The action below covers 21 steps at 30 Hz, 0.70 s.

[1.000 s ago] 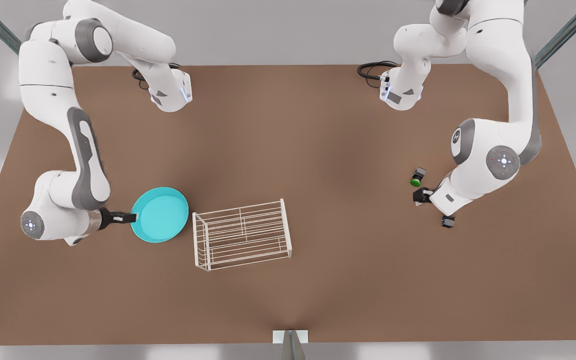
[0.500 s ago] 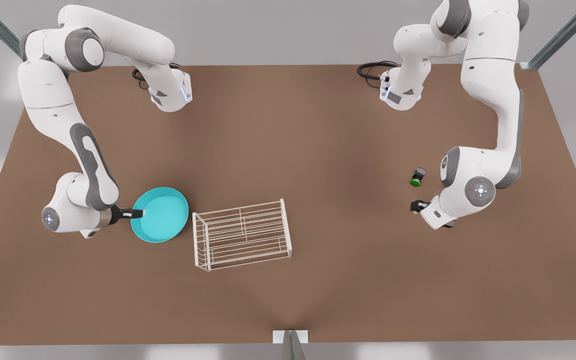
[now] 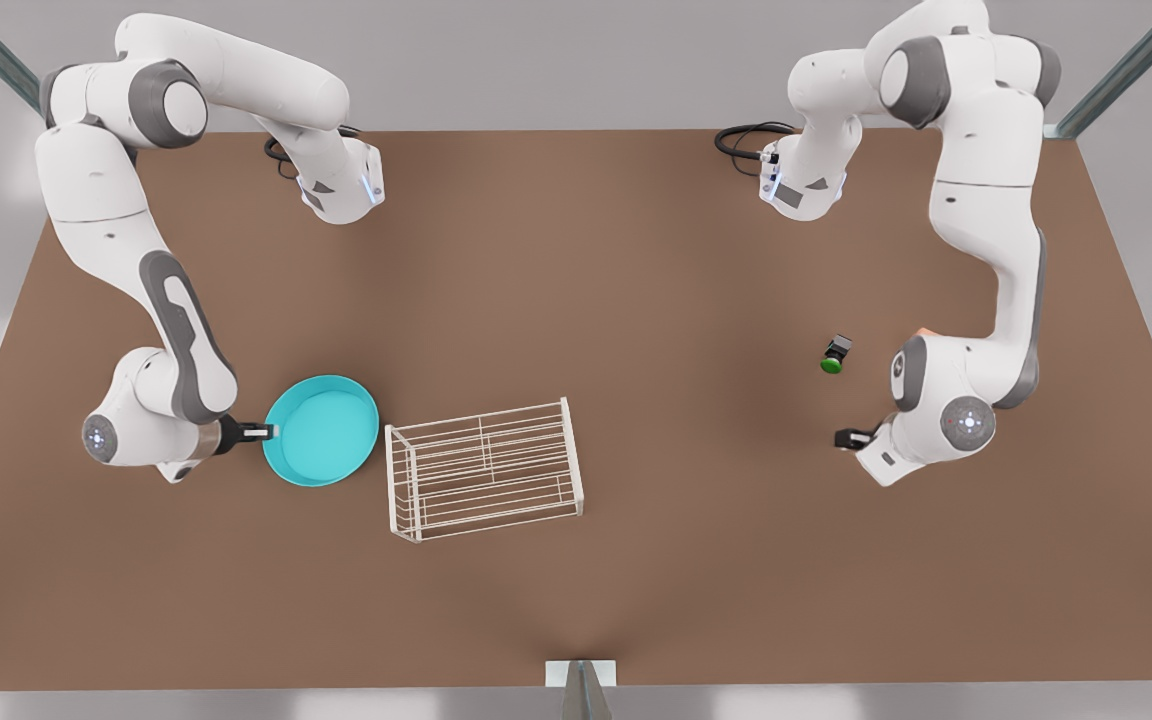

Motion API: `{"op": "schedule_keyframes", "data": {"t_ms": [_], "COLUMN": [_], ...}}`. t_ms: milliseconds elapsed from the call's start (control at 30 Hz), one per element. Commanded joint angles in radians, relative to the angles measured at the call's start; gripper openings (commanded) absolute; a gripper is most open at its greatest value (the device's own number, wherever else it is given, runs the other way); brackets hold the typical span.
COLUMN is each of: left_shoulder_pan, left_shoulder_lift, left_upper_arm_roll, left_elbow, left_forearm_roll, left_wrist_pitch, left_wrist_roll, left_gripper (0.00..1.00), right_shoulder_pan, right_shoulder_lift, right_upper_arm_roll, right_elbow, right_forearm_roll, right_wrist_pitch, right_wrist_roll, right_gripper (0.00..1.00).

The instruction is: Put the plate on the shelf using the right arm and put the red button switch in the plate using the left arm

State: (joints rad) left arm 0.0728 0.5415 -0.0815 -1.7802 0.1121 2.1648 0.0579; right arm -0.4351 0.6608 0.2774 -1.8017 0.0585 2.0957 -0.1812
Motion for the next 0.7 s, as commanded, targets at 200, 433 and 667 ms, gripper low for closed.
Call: {"op": "schedule_keyframes", "data": {"t_ms": [200, 433, 667], "left_shoulder_pan": [0.064, 0.100, 0.166], "left_shoulder_lift": [-0.002, 0.002, 0.034], "left_upper_arm_roll": [0.000, -0.004, -0.004], "left_elbow": [0.010, -0.005, -0.019], "left_forearm_roll": [-0.052, -0.046, -0.052], "left_wrist_pitch": [0.004, 0.000, 0.009], "left_wrist_roll": [0.092, 0.237, 0.332], "left_gripper": [1.00, 1.00, 1.00], "right_shoulder_pan": [-0.008, -0.001, -0.002], "right_shoulder_lift": [-0.021, -0.130, -0.141], "right_upper_arm_roll": [0.000, 0.008, 0.121], "right_elbow": [0.217, 0.328, 0.393], "right_forearm_roll": [-0.008, -0.008, 0.044], "right_wrist_pitch": [-0.325, -0.576, -0.665], "right_wrist_roll": [-0.055, -0.041, 0.166], "right_gripper": [0.24, 0.22, 0.20]}}
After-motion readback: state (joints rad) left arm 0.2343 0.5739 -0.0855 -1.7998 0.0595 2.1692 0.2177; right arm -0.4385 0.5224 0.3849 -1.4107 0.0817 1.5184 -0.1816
